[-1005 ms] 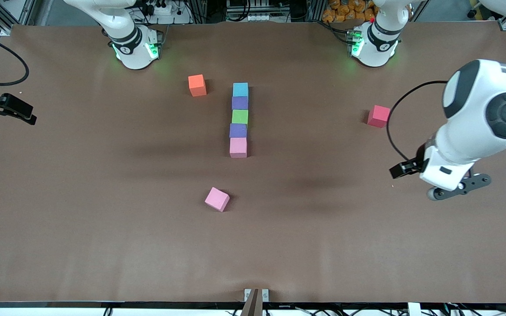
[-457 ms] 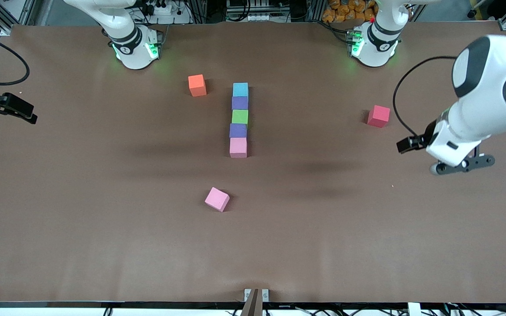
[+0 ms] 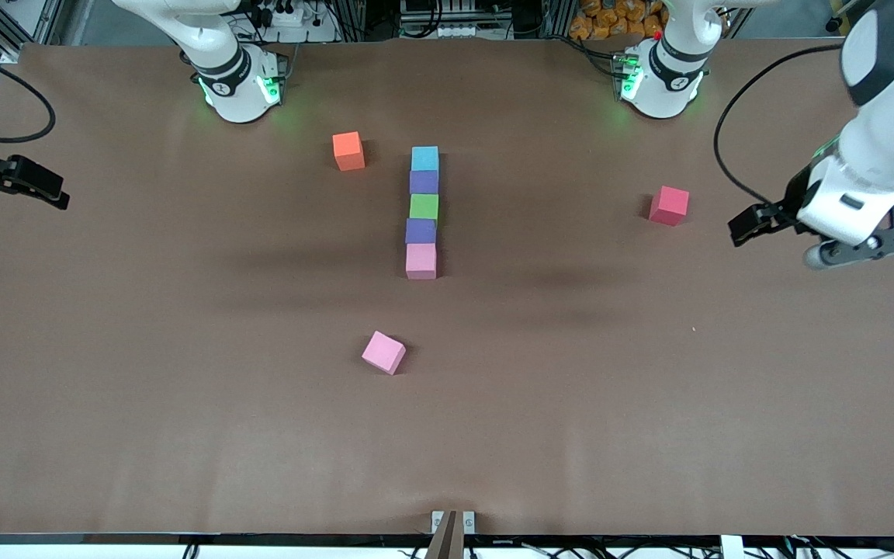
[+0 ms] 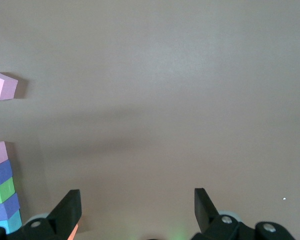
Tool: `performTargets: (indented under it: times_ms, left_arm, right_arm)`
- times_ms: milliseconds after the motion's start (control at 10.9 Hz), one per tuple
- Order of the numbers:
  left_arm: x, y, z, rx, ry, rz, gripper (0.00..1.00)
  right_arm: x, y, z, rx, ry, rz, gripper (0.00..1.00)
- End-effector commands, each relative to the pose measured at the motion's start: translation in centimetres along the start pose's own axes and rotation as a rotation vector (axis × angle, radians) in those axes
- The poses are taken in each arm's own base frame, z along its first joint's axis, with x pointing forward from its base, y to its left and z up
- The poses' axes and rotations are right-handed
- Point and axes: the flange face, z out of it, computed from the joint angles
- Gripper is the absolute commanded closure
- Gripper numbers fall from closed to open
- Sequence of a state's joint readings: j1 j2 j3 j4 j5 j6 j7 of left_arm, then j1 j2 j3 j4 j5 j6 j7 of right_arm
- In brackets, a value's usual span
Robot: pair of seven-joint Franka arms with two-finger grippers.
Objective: Arrange blocks into number 1
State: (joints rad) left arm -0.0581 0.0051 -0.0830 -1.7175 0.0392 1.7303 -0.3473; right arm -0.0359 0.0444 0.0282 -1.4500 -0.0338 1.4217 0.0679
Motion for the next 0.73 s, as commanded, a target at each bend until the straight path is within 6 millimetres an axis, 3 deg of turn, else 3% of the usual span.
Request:
performTargets:
  times_ms: [0, 183, 640]
  left_arm:
    - [0.3, -0.6, -4.3, -0.045, 0.06, 0.033, 0.0]
    - [-0.1, -1.2, -6.0, -0.02, 0.046, 0.16, 0.0]
    - [-0.4, -1.7, -8.1, -0.023, -0.009, 0.173, 0.0]
  right_arm:
    - [-0.6, 0.0, -0.8, 0.003, 0.002, -0.013, 0.0]
    - [-0.6, -0.1, -0.8, 0.002, 0.002, -0.015, 0.0]
    - [-1.3, -0.3, -1.8, 0.004, 0.04, -0.02, 0.0]
